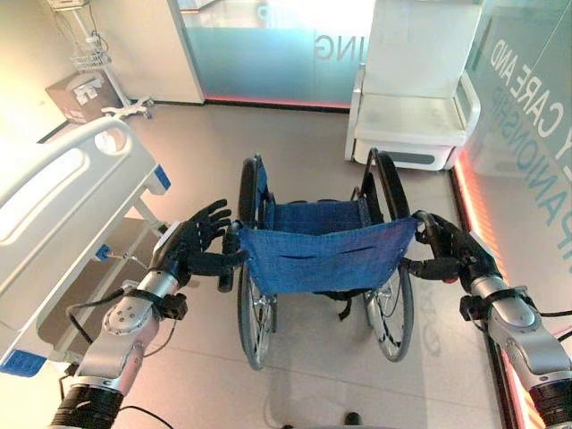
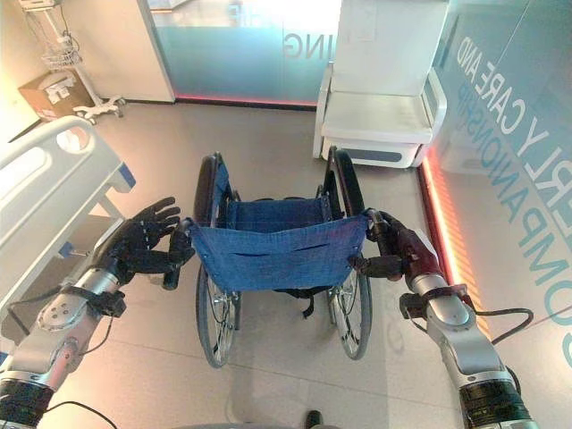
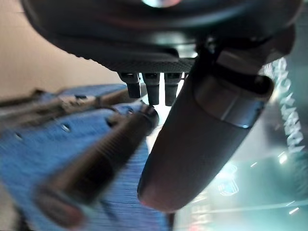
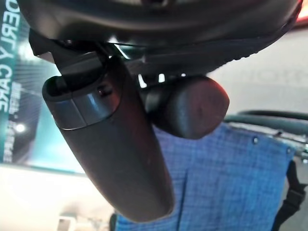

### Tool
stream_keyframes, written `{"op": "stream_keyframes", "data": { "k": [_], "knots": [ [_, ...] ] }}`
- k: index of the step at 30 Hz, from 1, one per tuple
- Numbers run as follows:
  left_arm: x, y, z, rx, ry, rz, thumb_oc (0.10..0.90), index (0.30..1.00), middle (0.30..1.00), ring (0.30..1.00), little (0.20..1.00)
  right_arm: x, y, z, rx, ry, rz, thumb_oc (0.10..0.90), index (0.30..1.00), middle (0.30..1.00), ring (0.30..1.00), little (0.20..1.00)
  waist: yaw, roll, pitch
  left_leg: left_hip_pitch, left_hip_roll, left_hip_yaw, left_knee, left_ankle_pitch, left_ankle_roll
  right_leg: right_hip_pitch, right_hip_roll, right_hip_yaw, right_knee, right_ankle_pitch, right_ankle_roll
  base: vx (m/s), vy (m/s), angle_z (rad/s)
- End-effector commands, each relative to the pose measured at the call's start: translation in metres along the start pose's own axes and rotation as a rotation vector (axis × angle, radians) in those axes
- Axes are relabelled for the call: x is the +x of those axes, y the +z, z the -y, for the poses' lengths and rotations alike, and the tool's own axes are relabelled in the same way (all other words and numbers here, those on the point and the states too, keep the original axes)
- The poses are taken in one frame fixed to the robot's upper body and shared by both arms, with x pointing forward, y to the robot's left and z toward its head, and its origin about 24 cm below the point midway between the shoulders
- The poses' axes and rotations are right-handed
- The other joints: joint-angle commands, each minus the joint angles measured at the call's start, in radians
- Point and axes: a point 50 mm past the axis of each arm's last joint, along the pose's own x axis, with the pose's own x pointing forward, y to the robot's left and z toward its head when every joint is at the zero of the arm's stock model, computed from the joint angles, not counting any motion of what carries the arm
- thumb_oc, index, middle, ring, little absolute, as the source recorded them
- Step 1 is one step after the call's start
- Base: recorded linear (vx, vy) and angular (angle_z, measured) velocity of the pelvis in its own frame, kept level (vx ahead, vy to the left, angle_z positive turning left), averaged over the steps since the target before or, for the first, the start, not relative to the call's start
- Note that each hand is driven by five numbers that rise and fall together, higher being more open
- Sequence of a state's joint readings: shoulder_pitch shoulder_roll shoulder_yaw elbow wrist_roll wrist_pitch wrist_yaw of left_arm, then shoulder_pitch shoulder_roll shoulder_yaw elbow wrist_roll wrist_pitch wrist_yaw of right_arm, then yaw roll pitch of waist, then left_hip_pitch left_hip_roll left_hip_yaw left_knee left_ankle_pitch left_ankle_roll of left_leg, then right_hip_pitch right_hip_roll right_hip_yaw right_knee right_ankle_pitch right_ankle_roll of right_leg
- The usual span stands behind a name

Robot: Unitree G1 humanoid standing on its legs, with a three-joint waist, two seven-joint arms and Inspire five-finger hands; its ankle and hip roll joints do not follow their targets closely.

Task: Push the wheelchair next to the bed

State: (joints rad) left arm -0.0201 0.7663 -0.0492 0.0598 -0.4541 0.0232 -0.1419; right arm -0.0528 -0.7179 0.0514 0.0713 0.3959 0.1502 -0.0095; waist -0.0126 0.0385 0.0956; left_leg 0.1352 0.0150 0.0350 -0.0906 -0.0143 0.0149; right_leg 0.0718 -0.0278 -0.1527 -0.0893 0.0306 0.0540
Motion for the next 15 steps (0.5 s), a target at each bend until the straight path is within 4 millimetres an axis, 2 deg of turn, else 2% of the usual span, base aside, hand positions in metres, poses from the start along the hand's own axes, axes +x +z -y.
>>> {"op": "stream_keyframes", "data": {
  "k": [1, 5, 11, 13, 15],
  "knots": [
    [0.009, 0.030, -0.022, 0.214, 0.032, 0.039, 0.800, 0.900, 0.900, 0.900, 0.900, 0.015, 0.058, 0.020, -0.116, -0.043, 0.201, 0.800, 0.900, 0.900, 0.900, 0.900, 0.008, -0.037, -0.065, -0.016, -0.059, 0.071, 0.003, -0.022, -0.021, 0.052, 0.008, 0.004, 0.002, -0.059, 0.043, 0.00, 0.000, 0.00],
    [0.010, 0.023, -0.029, 0.274, 0.101, -0.044, 0.800, 0.900, 0.900, 0.900, 0.900, 0.017, 0.058, 0.017, -0.118, -0.051, 0.202, 0.800, 0.900, 0.900, 0.900, 0.900, 0.009, -0.036, -0.065, -0.018, -0.061, 0.071, 0.003, -0.022, -0.020, 0.051, 0.008, 0.002, 0.002, -0.059, 0.044, 0.00, 0.000, 0.00],
    [0.012, 0.010, -0.037, 0.497, 0.201, -0.159, 0.800, 0.900, 0.900, 0.900, 0.900, 0.019, 0.062, 0.014, -0.115, -0.053, 0.207, 0.800, 0.900, 0.900, 0.900, 0.900, 0.008, -0.040, -0.062, -0.020, -0.064, 0.068, 0.003, -0.022, -0.018, 0.047, 0.010, 0.003, 0.002, -0.059, 0.044, 0.00, 0.000, 0.00],
    [0.014, 0.005, -0.034, 0.574, 0.199, -0.199, 0.800, 0.900, 0.900, 0.900, 0.900, 0.019, 0.062, 0.013, -0.109, -0.061, 0.210, 0.800, 0.900, 0.900, 0.900, 0.900, 0.006, -0.042, -0.061, -0.021, -0.066, 0.067, 0.003, -0.023, -0.017, 0.047, 0.011, 0.004, 0.002, -0.059, 0.044, 0.00, 0.000, 0.00],
    [0.015, 0.003, -0.031, 0.563, 0.184, -0.210, 0.800, 0.900, 0.900, 0.900, 0.900, 0.019, 0.063, 0.012, -0.106, -0.063, 0.212, 0.800, 0.900, 0.900, 0.900, 0.900, 0.006, -0.043, -0.060, -0.021, -0.067, 0.066, 0.003, -0.023, -0.016, 0.046, 0.011, 0.005, 0.002, -0.058, 0.045, 0.00, 0.000, 0.00]
  ]
}}
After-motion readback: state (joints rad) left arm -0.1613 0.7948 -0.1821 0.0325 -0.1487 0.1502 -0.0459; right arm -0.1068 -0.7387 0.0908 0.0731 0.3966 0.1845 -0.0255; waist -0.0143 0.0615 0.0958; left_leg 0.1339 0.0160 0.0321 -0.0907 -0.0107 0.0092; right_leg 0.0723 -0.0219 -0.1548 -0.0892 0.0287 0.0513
